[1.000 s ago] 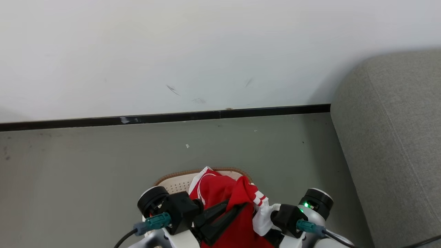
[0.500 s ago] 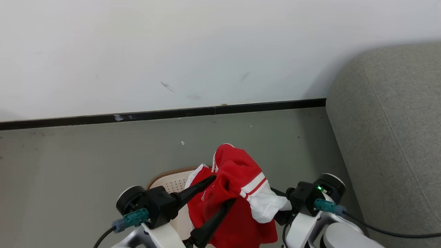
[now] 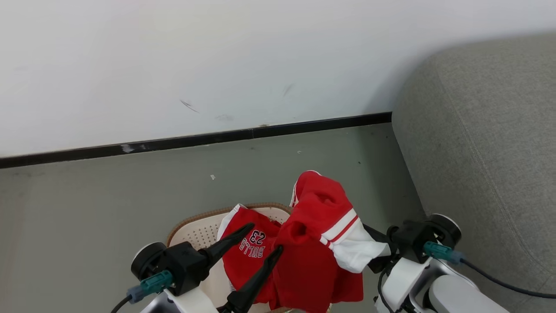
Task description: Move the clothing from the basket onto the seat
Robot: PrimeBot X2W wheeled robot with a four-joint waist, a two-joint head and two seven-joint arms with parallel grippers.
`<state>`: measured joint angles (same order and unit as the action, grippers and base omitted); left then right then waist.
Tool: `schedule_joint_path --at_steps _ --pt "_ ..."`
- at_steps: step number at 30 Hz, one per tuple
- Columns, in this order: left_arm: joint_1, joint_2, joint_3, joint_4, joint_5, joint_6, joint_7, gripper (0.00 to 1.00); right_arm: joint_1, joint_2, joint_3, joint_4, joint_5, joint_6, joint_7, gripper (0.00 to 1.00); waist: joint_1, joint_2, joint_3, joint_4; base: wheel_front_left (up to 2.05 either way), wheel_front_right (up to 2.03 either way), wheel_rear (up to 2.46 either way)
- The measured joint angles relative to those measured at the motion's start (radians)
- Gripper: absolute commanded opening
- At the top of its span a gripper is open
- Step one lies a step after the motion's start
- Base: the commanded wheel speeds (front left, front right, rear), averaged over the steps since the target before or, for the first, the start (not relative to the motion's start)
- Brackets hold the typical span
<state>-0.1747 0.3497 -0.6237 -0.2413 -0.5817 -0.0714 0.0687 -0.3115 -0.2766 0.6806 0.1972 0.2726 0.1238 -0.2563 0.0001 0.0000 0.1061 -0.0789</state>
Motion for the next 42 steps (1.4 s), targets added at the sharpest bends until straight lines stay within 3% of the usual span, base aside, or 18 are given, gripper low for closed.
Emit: schedule_joint_path --at_steps 26,42 --pt "-0.001 0.006 -0.032 -0.057 0.033 -0.011 -0.044 1.00 0.084 -0.017 -0.264 -0.111 -0.039 0.000 0.000 0.00 0.0000 0.0000 0.042 -0.170 0.00 0.00 0.00" --pt "-0.002 0.017 -0.032 -0.072 0.048 -0.010 -0.050 1.00 0.190 0.024 -0.417 -0.167 -0.034 0.000 0.000 0.00 0.0000 0.0000 0.059 -0.303 0.00 0.00 0.00"
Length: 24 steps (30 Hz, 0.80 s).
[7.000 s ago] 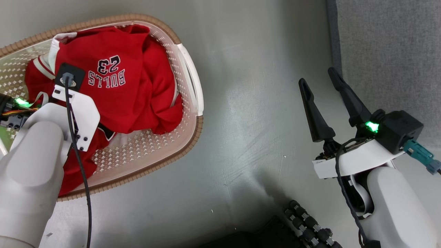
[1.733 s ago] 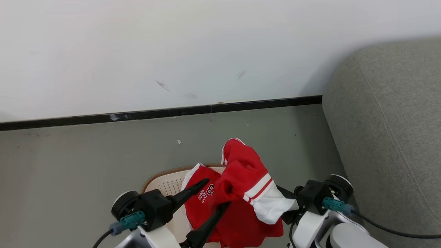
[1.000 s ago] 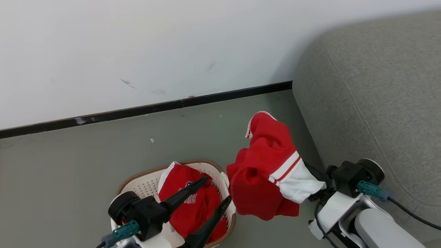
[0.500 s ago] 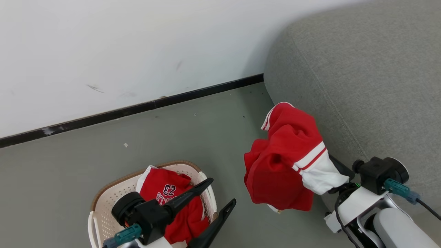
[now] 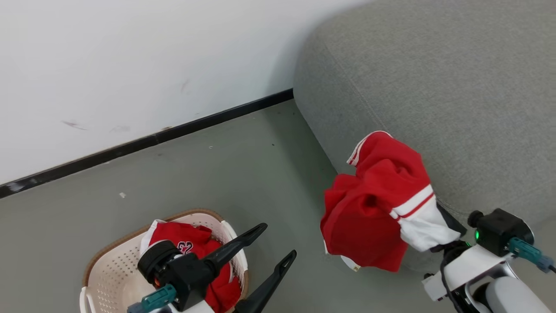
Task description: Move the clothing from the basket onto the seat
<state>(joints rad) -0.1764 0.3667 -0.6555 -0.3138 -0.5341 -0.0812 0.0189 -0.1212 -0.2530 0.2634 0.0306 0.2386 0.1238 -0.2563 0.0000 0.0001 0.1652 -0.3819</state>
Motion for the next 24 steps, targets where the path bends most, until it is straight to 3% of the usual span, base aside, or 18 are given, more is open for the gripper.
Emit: schedule_joint_path --at_steps 10,24 --pt "0.000 0.011 -0.005 -0.035 0.026 0.005 0.002 1.00 0.084 0.007 -0.121 -0.025 0.017 0.000 0.000 0.00 0.0000 0.0000 0.017 -0.065 0.00 0.00 0.00" --pt "0.001 0.024 -0.003 -0.069 0.040 0.027 0.021 1.00 0.078 0.003 -0.145 -0.045 0.068 0.000 0.000 0.00 0.0000 0.0000 0.053 -0.119 0.00 0.00 0.00"
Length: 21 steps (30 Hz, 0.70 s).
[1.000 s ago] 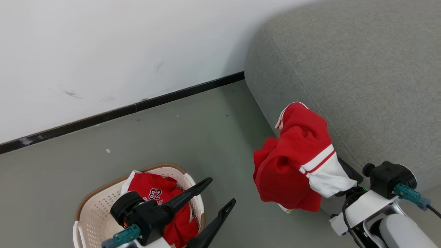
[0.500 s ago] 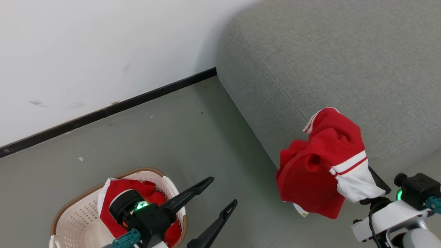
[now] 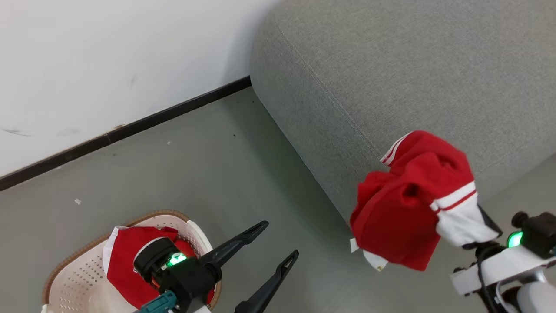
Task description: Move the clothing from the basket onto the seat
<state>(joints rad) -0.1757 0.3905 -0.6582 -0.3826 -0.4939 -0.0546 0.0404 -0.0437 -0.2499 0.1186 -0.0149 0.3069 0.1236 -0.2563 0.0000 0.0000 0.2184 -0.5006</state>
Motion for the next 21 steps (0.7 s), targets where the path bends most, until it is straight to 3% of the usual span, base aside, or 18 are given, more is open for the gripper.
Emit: schedule_joint_path --at_steps 7,21 --pt "0.001 0.001 0.003 -0.015 0.005 0.017 0.010 1.00 -0.090 -0.023 -0.071 0.021 0.078 0.000 0.013 0.00 0.0000 0.0000 0.020 0.006 0.00 0.00 0.00" --pt "0.024 0.013 0.013 -0.051 0.010 0.055 0.040 1.00 -0.367 -0.079 -0.297 0.178 0.285 0.000 0.191 0.00 0.0000 0.0000 0.082 0.060 0.00 0.00 0.00"
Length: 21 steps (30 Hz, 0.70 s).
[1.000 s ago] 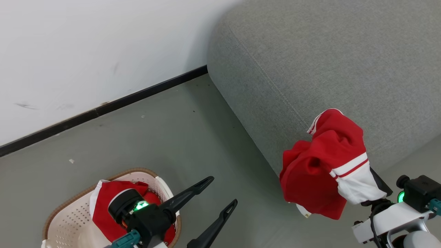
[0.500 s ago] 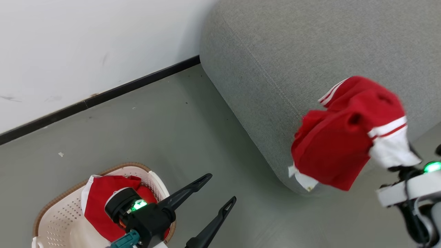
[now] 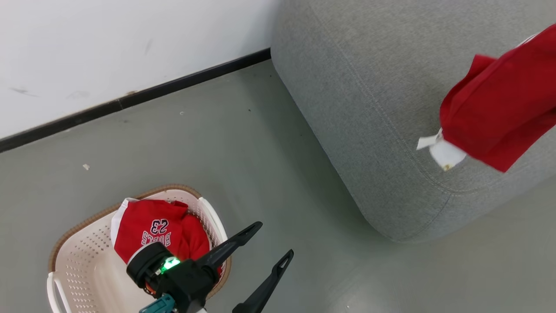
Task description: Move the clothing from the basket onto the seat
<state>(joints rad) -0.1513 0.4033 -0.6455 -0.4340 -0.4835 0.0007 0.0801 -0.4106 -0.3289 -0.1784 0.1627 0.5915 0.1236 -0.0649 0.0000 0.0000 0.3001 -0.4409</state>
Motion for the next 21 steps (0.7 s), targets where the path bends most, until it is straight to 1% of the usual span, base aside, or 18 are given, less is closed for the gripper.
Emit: schedule_joint_path --at_steps 9,16,21 --pt "0.023 0.016 -0.005 -0.023 0.000 0.010 0.035 1.00 -0.186 -0.018 -0.123 0.113 0.036 0.000 0.075 0.00 0.0000 0.0000 0.061 0.038 0.00 0.00 0.00" --pt "0.019 0.026 0.001 -0.045 0.002 0.012 0.044 1.00 -0.293 0.026 -0.229 0.202 0.096 0.000 0.087 0.00 0.0000 0.0000 0.112 0.064 0.00 0.00 0.00" --pt "0.009 0.033 0.010 -0.053 0.021 0.012 0.051 1.00 -0.349 0.035 -0.313 0.264 0.127 0.000 0.096 0.00 0.0000 0.0000 0.144 0.083 0.00 0.00 0.00"
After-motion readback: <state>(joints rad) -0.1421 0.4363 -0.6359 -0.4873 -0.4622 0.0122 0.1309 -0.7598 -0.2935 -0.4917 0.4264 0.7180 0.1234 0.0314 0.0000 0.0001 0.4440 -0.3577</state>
